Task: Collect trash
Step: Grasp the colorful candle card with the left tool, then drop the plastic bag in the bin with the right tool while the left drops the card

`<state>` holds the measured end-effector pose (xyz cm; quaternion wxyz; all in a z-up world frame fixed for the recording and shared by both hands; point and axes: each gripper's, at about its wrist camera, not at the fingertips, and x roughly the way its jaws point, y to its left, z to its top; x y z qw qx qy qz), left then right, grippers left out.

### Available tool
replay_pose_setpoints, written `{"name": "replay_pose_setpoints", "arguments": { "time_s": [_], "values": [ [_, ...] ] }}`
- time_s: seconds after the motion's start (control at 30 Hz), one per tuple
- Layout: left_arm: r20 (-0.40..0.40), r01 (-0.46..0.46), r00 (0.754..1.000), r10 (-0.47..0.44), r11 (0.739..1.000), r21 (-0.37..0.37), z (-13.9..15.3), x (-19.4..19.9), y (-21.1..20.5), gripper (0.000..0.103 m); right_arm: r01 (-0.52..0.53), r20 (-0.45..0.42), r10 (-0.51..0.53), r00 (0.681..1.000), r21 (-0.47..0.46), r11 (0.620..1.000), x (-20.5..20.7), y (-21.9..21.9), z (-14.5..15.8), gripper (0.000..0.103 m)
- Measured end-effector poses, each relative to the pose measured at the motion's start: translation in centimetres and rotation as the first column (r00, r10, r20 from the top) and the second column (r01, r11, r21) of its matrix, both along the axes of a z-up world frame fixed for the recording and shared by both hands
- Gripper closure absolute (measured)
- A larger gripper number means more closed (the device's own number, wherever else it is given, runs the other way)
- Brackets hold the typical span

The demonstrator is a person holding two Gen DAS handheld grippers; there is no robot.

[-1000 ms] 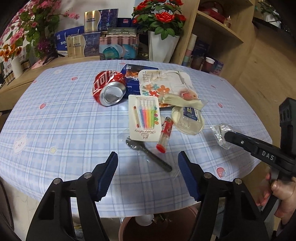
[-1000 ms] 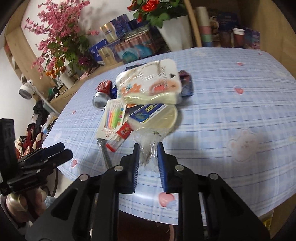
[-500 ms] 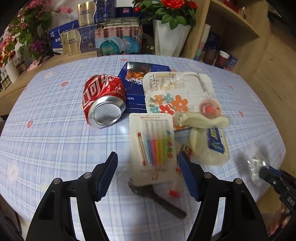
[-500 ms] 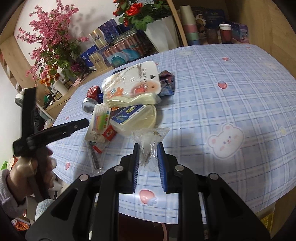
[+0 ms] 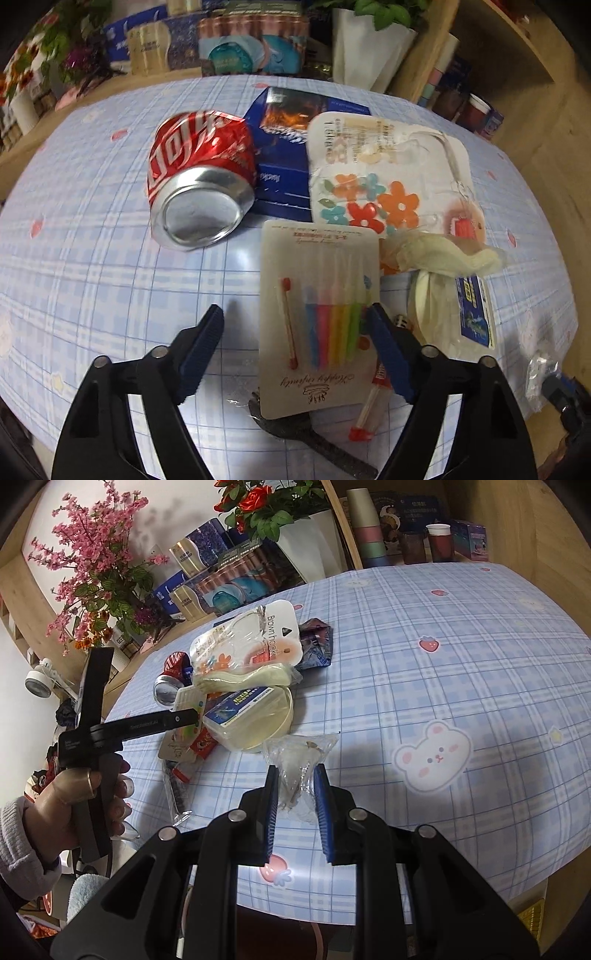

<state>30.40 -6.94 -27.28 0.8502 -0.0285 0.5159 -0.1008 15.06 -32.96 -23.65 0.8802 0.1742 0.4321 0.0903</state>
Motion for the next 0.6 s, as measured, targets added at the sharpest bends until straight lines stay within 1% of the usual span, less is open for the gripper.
{"name": "replay_pose_setpoints", "arguments": {
  "time_s": [0.03, 0.07, 0.1, 0.13, 0.23, 0.4, 0.5, 0.6],
  "values": [
    [-0.011, -0.009, 1.0, 0.008, 0.998, -0.062, 0.1, 0.0, 0.6, 0.051, 0.002, -0.001, -0.002, 1.0, -0.005, 1.0, -0.1, 0.0, 0.0, 0.08],
    [-0.015, -0.022, 1.0, 0.021, 0.997, -0.068, 0.2, 0.0, 0.8, 0.051, 0.004, -0.001, -0.004, 1.0, -0.008, 1.0, -0.1, -0.1, 0.0, 0.08],
    [-0.008, -0.025, 1.0, 0.025, 0.998, -0.057, 0.4, -0.1, 0.9, 0.053, 0.005, 0.0, -0.005, 1.0, -0.009, 1.0, -0.1, -0.2, 0.1, 0.08],
    [0.014, -0.01, 1.0, 0.011, 0.999, -0.048, 0.9, -0.5, 0.9, 0.054, 0.006, 0.0, -0.006, 1.0, -0.009, 1.0, -0.2, -0.2, 0.1, 0.08],
    [0.065, 0.04, 0.997, -0.039, 0.999, -0.018, 2.3, -1.4, 0.7, 0.055, 0.006, 0.006, -0.005, 1.0, -0.008, 1.0, -0.2, -0.1, 0.2, 0.08],
    [0.098, 0.041, 0.994, -0.038, 0.999, -0.031, 4.9, -2.7, 1.4, 0.055, -0.01, 0.028, 0.01, 1.0, -0.006, 1.0, -0.4, 0.7, 1.2, 0.08],
    [0.136, 0.054, 0.989, -0.05, 0.998, -0.023, 6.7, -4.3, 1.7, 0.054, -0.027, 0.049, 0.027, 0.998, -0.013, 1.0, -0.6, 1.5, 2.1, 0.08],
    [0.167, 0.064, 0.984, -0.057, 0.997, -0.036, 8.4, -6.6, 2.1, 0.054, -0.045, 0.065, 0.046, 0.997, -0.016, 0.999, -1.1, 2.3, 3.0, 0.08]
  ]
}}
